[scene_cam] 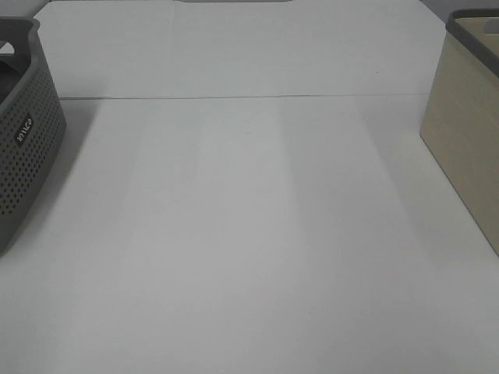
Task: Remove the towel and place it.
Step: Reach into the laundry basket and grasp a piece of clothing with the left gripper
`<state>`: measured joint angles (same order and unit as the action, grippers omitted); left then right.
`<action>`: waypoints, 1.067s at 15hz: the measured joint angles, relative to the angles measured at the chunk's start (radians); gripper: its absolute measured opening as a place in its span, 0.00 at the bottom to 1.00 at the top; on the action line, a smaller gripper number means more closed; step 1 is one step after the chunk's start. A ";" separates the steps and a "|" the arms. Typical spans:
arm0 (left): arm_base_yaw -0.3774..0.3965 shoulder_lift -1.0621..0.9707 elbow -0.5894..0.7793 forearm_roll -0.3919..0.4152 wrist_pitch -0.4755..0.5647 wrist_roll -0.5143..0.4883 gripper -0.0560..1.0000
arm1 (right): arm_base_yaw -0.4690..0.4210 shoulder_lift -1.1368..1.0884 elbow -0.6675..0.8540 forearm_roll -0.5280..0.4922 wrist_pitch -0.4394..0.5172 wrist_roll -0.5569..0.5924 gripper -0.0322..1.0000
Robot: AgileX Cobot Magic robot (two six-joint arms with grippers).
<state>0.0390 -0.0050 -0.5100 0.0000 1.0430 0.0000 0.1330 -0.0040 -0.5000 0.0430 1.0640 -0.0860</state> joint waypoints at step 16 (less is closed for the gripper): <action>0.000 0.000 0.000 0.005 0.000 0.000 0.99 | 0.000 0.000 0.000 0.000 0.000 0.000 0.77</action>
<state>0.0390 -0.0050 -0.5100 0.0050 1.0430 0.0000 0.1330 -0.0040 -0.5000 0.0430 1.0640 -0.0860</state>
